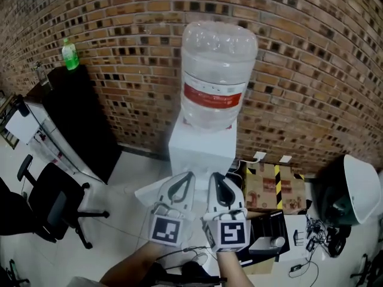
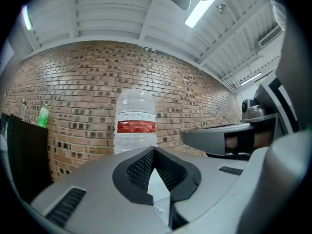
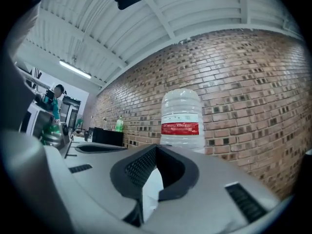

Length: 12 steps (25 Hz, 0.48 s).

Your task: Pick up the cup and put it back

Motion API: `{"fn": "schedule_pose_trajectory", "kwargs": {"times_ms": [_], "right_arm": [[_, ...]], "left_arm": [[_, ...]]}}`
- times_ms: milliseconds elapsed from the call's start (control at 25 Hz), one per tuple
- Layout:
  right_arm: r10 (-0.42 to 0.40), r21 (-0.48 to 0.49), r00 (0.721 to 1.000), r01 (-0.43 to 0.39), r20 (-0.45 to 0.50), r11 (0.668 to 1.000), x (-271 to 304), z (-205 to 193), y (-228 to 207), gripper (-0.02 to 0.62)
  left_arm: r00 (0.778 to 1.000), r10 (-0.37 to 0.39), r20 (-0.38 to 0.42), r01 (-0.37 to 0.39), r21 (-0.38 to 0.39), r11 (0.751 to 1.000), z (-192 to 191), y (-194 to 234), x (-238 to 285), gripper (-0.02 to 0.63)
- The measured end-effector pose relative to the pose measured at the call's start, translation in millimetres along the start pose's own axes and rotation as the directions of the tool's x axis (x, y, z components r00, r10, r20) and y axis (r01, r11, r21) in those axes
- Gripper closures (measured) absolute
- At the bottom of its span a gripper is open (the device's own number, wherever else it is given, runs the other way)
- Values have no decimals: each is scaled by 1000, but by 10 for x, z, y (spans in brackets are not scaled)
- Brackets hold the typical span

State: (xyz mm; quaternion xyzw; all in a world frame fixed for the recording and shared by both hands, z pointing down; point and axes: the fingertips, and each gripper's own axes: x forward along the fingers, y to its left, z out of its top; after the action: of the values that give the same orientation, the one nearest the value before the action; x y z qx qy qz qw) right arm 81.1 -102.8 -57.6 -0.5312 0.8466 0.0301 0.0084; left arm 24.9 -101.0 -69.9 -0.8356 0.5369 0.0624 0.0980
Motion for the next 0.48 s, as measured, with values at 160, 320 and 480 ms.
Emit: {"fn": "schedule_pose_trajectory", "kwargs": {"times_ms": [160,320,480], "right_arm": [[-2,5,1000,2,-13,1000,-222,14,179,591],[-25,-8,1000,25,-16,1000,-513,47,492,591],[-59,1,998,59,-7,998,-830,130,890,591]], "left_arm": [[999,-32,5,32,-10,999,92,-109,-196,609],[998,-68,5,68,-17,998,188,-144,-576,609],[995,-96,21,96,-41,995,354,-93,-1073,609]]}}
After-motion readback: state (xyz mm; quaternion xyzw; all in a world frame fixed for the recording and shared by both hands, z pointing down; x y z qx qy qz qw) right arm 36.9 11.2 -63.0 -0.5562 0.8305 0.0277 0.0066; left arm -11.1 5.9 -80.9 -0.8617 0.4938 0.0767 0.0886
